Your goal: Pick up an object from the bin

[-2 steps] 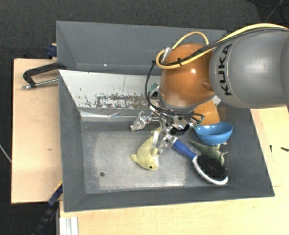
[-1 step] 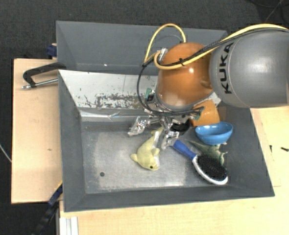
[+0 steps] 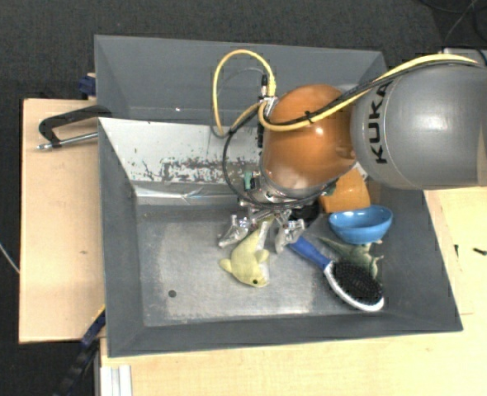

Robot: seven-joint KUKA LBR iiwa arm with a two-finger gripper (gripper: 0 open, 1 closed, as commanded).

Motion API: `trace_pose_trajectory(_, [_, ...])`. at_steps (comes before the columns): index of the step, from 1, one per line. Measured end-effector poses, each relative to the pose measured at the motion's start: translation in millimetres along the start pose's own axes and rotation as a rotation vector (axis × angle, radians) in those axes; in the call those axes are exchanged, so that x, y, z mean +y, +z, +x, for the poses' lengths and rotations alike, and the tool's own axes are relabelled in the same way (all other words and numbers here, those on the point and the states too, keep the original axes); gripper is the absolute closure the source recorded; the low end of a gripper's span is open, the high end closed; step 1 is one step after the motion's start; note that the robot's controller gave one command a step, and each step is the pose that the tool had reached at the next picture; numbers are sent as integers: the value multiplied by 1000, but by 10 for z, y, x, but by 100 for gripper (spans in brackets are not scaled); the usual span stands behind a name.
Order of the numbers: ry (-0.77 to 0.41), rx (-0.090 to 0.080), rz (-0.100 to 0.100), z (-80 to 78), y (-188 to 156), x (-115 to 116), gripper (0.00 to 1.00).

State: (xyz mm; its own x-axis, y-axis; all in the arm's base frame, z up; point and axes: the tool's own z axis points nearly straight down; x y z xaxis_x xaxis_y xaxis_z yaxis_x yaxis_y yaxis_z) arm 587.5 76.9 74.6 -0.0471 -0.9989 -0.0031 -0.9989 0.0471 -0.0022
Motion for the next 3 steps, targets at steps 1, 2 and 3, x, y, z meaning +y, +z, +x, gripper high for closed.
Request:
trace_pose_trajectory(1, [4, -1, 1, -19, -14, -10, 0])
trace_pose_trajectory(2, [5, 3, 4, 3, -46, -32, 100])
trace_pose_trajectory(3, [10, -2, 11, -18, -923, -63, 100])
